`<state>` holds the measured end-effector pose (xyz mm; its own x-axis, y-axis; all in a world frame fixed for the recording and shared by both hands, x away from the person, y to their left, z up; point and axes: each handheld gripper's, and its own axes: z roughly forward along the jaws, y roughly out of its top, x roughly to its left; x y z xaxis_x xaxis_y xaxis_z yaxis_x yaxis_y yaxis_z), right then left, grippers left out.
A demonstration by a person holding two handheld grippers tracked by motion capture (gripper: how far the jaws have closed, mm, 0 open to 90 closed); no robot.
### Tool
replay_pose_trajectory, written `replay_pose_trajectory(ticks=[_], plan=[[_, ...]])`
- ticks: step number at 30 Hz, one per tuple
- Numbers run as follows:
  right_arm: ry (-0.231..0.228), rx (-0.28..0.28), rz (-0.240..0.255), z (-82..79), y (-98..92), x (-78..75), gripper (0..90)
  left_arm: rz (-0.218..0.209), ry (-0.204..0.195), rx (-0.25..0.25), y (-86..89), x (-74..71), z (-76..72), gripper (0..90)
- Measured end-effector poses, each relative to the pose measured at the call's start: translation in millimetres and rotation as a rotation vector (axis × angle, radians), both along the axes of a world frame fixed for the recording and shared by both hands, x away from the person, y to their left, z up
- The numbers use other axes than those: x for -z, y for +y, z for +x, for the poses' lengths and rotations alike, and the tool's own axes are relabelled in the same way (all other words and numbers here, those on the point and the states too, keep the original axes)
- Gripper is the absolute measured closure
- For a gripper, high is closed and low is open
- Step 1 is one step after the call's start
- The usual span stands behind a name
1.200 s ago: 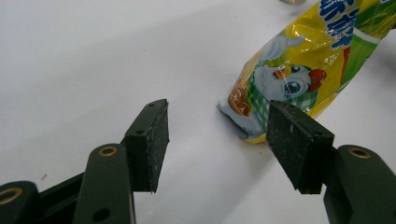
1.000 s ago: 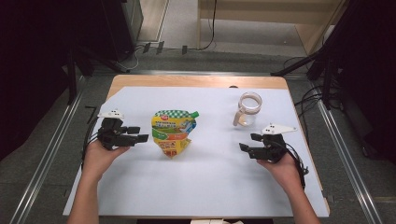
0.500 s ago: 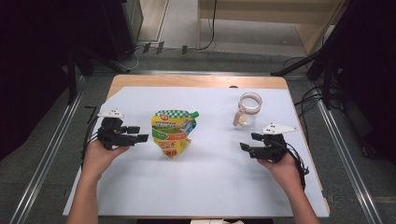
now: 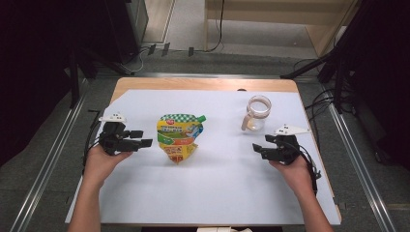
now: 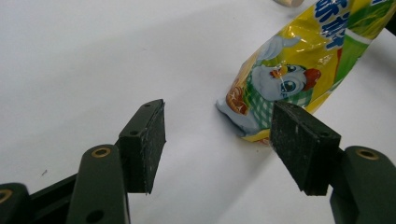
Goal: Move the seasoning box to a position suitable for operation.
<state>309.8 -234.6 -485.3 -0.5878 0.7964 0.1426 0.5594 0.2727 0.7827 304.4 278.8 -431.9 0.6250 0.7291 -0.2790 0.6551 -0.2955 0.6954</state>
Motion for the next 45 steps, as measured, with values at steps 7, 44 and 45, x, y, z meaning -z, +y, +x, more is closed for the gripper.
replay_pose_trajectory(ticks=[7,44,45], plan=[[-0.012,0.076,0.003,15.6,-4.9,1.7,30.3,0.004,-0.01,0.003,-1.0,-1.1,-6.1,36.7],[-0.12,0.177,0.137,107.4,13.9,34.3,7.8,-0.028,-0.018,0.018,2.2,-3.8,-14.2,38.3],[-0.123,0.17,0.123,107.2,13.8,33.1,8.5,-0.029,-0.013,0.021,2.2,-3.7,-14.1,38.1]])
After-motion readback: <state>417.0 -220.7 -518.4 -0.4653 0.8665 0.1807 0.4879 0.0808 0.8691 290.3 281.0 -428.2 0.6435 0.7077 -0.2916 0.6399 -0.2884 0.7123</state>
